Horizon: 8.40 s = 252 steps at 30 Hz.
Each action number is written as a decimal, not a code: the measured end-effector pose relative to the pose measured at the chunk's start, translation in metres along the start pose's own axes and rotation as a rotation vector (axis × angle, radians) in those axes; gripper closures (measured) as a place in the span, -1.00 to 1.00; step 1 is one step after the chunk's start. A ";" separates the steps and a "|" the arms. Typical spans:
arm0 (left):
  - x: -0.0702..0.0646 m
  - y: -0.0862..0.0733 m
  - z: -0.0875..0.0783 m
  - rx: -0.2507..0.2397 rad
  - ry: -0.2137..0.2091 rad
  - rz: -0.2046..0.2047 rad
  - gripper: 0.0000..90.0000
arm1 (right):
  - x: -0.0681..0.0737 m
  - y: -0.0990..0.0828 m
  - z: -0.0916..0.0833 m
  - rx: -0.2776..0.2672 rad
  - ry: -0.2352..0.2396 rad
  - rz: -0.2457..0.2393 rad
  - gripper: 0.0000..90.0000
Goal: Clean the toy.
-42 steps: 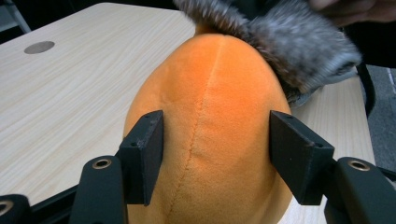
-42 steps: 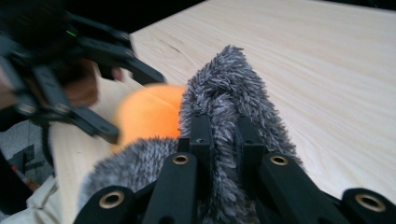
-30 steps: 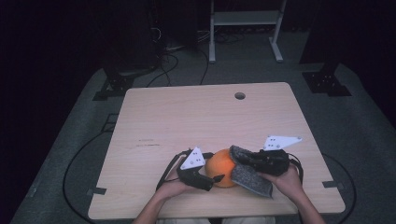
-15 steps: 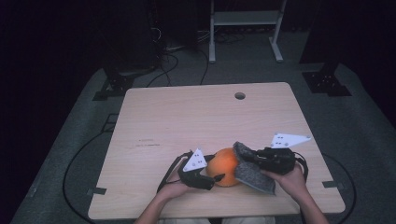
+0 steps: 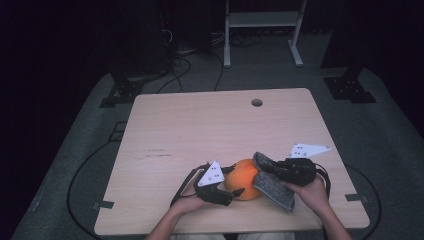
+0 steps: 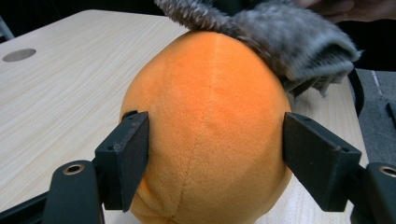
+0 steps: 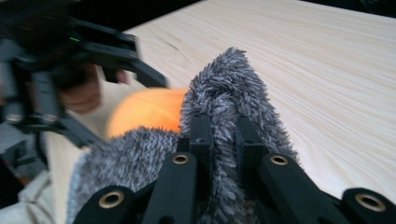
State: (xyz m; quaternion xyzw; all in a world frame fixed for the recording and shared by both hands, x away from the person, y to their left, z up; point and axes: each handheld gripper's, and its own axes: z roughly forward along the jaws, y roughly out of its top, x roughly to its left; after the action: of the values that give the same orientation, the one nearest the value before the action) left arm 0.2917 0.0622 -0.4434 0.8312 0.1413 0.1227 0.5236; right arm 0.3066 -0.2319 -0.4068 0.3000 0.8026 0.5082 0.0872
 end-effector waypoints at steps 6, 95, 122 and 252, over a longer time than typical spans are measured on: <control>-0.005 0.002 0.007 -0.013 0.040 -0.020 -0.40 | 0.002 0.002 -0.007 0.014 -0.043 -0.023 0.78; 0.012 0.027 -0.021 0.019 0.060 -0.080 -0.11 | 0.010 0.003 0.002 -0.095 0.037 -0.013 0.79; -0.009 0.014 -0.003 0.046 0.002 0.054 -0.27 | 0.029 0.012 0.002 -0.042 0.053 -0.160 0.79; 0.071 0.049 0.018 0.096 0.255 -0.087 0.14 | -0.049 -0.043 -0.031 -0.014 -0.102 0.070 0.00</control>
State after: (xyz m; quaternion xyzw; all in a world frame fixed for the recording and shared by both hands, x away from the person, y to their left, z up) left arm 0.3695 0.0528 -0.4028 0.8262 0.2481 0.1974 0.4657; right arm 0.3157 -0.2970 -0.4374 0.3526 0.7826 0.5005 0.1125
